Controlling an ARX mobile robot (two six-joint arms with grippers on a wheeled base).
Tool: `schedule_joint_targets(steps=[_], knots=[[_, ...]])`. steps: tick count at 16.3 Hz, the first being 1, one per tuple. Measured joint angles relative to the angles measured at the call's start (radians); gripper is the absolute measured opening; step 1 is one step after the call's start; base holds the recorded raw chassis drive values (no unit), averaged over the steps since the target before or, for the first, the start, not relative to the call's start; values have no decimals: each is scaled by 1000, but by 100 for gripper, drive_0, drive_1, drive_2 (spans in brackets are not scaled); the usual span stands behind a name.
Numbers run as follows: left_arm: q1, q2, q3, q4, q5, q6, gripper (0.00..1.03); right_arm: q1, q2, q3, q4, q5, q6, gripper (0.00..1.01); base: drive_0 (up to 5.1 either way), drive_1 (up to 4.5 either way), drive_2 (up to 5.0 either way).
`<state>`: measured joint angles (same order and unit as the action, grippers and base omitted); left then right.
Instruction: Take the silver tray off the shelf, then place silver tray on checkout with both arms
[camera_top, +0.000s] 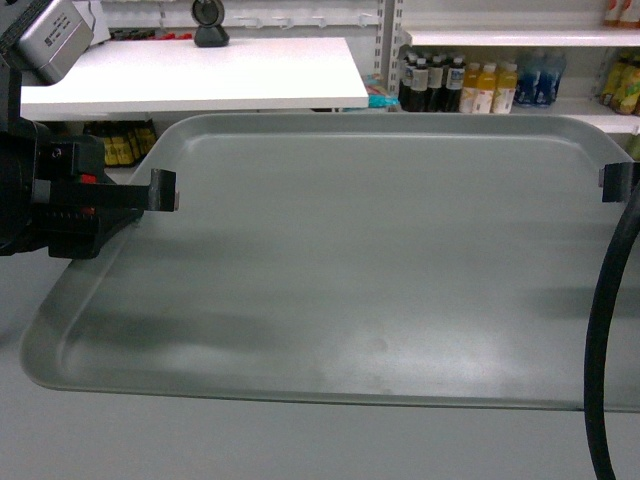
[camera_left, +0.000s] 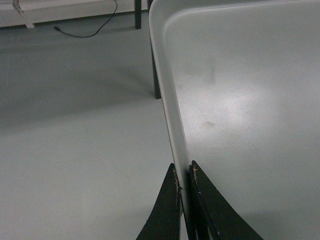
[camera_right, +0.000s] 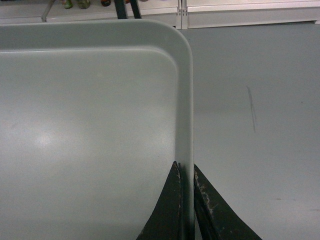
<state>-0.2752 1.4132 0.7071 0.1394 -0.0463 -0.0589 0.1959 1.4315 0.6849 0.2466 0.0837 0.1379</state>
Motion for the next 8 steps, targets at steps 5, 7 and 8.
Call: schedule_joint_targets(steps=[5, 7, 8], knots=[[-1, 0, 0, -4, -2, 0, 3, 0, 0, 0, -3, 1, 0, 3, -505, 241, 241], [0, 0, 0, -2, -1, 0, 3, 0, 0, 0, 1, -1, 0, 3, -501, 245, 245], [0, 0, 0, -4, 0, 0, 3, 0, 0, 0, 0, -1, 0, 3, -498, 247, 247]])
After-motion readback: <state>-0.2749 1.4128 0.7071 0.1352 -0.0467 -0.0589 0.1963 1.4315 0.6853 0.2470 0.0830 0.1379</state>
